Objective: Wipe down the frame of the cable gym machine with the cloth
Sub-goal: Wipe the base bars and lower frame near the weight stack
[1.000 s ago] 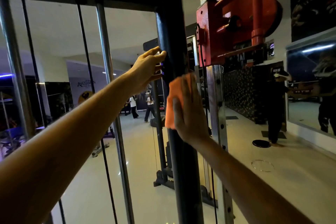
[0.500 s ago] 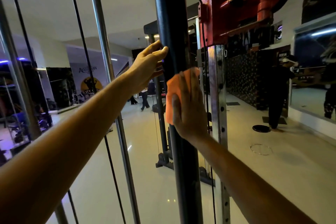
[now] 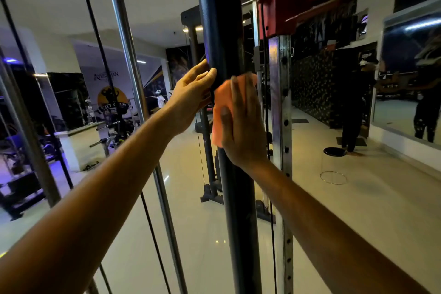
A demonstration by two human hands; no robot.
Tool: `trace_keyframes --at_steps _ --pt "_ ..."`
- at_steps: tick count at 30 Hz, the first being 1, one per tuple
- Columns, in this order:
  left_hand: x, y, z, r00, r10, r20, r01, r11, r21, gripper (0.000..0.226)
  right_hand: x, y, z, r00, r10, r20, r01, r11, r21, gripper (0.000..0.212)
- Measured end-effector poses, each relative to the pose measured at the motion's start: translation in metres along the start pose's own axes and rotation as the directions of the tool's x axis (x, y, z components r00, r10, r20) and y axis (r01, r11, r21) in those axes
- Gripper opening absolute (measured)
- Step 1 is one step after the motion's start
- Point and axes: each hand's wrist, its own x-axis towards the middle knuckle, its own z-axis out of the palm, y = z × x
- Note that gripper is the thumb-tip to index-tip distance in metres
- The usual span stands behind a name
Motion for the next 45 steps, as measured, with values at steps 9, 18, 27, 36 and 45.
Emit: trace_keyframes --at_steps 9,18,27,36,45 --pt "-0.024 -0.036 0.009 1.0 0.005 0.01 -0.004 0.997 -0.074 0.053 -0.093 0.009 0.006 0.99 0.123 0.075 -0.125 0.992 0.022 0.065" --pt "-0.039 -0.066 0.011 0.998 -0.057 -0.006 0.056 0.994 -0.092 0.062 -0.082 0.011 0.006 0.996 0.066 0.055 -0.067 0.998 0.013 0.067" --pt "-0.07 -0.099 0.022 0.994 -0.11 0.001 0.11 0.992 -0.067 0.069 -0.139 0.015 0.008 0.973 0.201 0.115 -0.211 0.974 0.081 0.069" --pt "-0.099 -0.136 0.042 0.992 -0.109 -0.067 0.107 0.993 -0.044 0.055 -0.2 0.035 0.015 0.966 0.188 0.176 -0.2 0.978 0.056 0.076" --pt "-0.122 -0.158 0.06 0.982 -0.157 -0.107 0.153 0.987 -0.043 0.055 -0.193 0.034 0.017 0.959 0.233 0.164 -0.26 0.951 0.169 0.07"
